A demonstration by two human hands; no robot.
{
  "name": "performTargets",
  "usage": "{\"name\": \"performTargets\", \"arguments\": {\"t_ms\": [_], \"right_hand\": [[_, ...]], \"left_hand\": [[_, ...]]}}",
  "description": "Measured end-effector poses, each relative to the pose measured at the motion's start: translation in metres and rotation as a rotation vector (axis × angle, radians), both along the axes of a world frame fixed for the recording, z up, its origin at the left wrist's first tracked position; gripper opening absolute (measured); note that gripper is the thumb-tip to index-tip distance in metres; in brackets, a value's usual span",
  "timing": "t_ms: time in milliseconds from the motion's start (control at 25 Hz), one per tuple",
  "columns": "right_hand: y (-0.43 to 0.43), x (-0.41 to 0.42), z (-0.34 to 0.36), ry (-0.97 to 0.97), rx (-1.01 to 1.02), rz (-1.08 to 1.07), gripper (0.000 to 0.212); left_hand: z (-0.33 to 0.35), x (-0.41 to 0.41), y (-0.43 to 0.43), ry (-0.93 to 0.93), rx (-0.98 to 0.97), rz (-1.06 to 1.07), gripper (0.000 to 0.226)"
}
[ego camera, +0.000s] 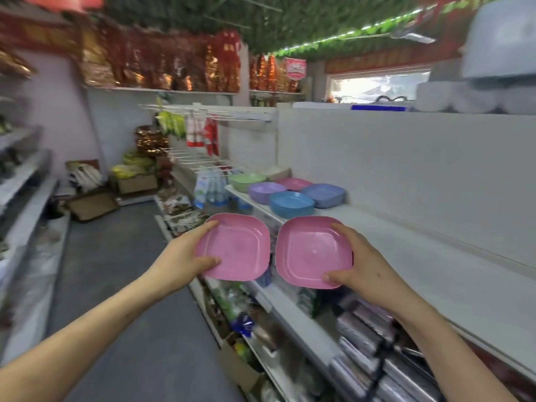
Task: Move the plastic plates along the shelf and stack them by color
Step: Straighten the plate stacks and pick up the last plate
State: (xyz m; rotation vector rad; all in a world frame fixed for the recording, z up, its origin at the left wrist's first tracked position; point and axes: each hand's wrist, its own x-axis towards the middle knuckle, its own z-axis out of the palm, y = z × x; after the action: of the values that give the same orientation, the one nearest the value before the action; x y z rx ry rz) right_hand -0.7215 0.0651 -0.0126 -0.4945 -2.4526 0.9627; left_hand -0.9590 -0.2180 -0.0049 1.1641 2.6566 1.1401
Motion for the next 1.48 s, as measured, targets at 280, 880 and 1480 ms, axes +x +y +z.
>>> {"name": "performTargets", "arguments": {"t_ms": [280,880,1480], "right_hand": [[-0.029,-0.135,0.002,0.055,0.024,0.057,0.1],[0.136,-0.31,0.066,0.058,0.238,-0.171,0.105],[0.222,-0.367,0.056,-0.16,0.177,-0.56,0.104]], "left_hand": [[0.002,-0.128,-0.05,0.005,0.038,0.094,0.08],[0.044,-0.317,0.136,0.06,0.132,-0.032,0.078],[0.041,-0.459,0.349,0.08,0.179,-0.427,0.077]]}}
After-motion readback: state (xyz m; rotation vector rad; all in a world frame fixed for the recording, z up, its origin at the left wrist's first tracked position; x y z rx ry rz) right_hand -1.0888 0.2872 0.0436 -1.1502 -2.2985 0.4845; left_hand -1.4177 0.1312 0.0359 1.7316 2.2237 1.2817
